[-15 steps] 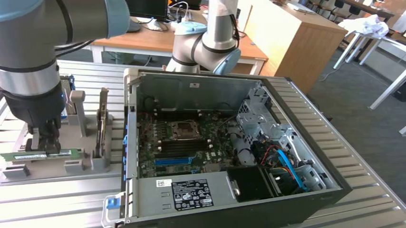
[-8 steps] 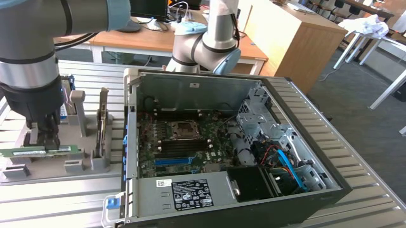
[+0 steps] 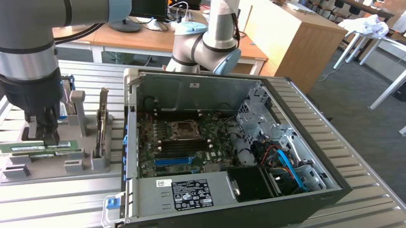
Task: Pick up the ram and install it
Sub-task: 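Pick up the ram and move it above insertion slot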
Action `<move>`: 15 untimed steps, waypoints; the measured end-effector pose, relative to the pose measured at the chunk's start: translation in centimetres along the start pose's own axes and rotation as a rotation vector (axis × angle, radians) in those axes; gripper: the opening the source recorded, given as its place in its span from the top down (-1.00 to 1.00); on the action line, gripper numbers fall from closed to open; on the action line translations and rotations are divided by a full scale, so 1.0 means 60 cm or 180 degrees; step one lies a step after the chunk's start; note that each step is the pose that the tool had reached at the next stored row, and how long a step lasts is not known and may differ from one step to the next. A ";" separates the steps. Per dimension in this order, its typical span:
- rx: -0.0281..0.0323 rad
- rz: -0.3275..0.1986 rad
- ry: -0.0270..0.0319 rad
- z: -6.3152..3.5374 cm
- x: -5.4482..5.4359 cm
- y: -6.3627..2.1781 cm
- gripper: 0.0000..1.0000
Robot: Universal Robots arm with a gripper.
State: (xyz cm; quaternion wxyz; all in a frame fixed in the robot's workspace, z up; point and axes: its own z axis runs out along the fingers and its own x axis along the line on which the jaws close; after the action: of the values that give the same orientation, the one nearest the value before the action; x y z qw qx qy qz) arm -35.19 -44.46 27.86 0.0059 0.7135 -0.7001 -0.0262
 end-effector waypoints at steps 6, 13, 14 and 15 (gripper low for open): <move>0.0000 0.0000 0.0000 -0.018 0.000 -0.001 0.77; 0.0000 0.0000 0.0000 -0.038 -0.001 -0.001 0.77; 0.0000 0.0000 0.0000 -0.041 -0.001 -0.001 0.77; 0.0000 0.0000 0.0000 -0.044 -0.001 -0.001 0.77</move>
State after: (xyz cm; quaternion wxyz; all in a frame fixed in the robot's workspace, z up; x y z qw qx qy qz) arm -34.98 -44.46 30.52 0.0059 0.7135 -0.7001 -0.0262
